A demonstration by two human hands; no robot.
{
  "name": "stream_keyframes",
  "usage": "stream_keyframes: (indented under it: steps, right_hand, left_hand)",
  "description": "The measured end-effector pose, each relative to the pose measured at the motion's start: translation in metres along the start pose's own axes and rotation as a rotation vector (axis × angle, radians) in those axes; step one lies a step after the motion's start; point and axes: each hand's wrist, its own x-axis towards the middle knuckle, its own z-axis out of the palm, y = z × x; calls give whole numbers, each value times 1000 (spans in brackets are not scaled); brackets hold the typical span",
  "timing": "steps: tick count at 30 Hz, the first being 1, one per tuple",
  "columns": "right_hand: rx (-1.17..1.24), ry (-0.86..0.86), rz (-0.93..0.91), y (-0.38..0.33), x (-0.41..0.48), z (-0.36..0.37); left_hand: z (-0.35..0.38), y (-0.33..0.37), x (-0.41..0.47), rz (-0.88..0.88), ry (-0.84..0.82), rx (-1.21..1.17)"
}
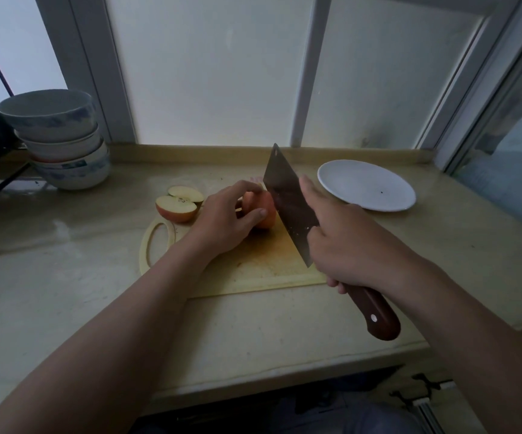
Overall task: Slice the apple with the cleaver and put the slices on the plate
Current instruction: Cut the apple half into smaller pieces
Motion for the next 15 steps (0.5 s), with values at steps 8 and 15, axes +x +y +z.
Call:
stream_keyframes:
  steps: [8, 15]
  right_hand:
    - [-5, -19, 8, 0, -5, 1]
    - [-24, -31, 21, -1, 6, 10]
  left_hand:
    - [1, 0, 0, 2, 7, 16]
    - [2, 3, -1, 23, 0, 41]
